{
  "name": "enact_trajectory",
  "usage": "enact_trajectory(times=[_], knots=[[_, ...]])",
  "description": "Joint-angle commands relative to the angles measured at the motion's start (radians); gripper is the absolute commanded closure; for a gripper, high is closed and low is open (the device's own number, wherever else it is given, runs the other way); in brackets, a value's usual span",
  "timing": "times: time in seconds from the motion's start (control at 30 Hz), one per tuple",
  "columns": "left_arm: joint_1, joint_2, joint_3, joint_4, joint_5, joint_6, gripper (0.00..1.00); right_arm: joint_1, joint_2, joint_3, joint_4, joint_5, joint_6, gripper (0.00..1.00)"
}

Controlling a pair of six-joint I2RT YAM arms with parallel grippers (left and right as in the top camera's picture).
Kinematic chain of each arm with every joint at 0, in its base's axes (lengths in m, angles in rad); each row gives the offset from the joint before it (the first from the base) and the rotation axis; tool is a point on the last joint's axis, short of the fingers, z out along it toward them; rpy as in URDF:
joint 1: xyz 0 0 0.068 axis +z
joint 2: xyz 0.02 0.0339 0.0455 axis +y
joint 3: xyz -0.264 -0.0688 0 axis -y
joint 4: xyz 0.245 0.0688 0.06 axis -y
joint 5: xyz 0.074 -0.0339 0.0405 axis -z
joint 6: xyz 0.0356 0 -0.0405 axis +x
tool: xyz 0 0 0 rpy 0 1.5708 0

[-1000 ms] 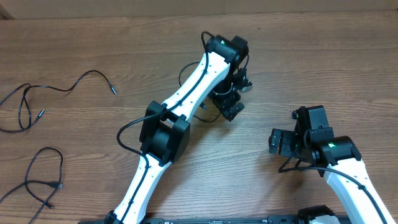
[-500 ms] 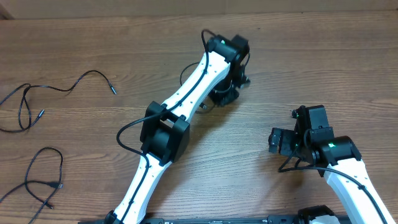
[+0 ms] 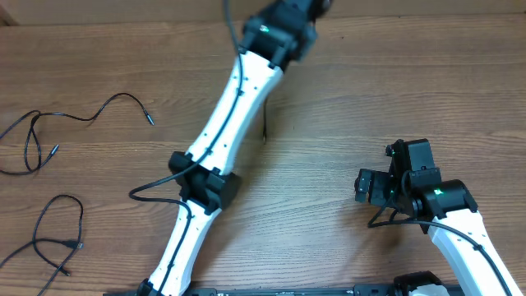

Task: Untangle cables
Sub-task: 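Grasp the remaining black cable with the left gripper and lift it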

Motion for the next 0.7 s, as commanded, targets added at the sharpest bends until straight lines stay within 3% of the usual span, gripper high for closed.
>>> enact_trajectory(times=[0.0,0.37,0.67], knots=[[0.074,-0.003,0.032,0.051,-0.119,-0.066,0.96,-0.004,-0.006,0.007,0.004,0.004,-0.003,0.0],[0.315,-0.003,0.031,0.023,-0.149,-0.407,0.96,-0.004,-0.006,0.007,0.019,0.004,-0.003,0.0],[0.482,-0.002,0.021,0.005,-0.045,-0.631,0.96,-0.004,-0.006,0.007,0.018,0.003,-0.003,0.0]])
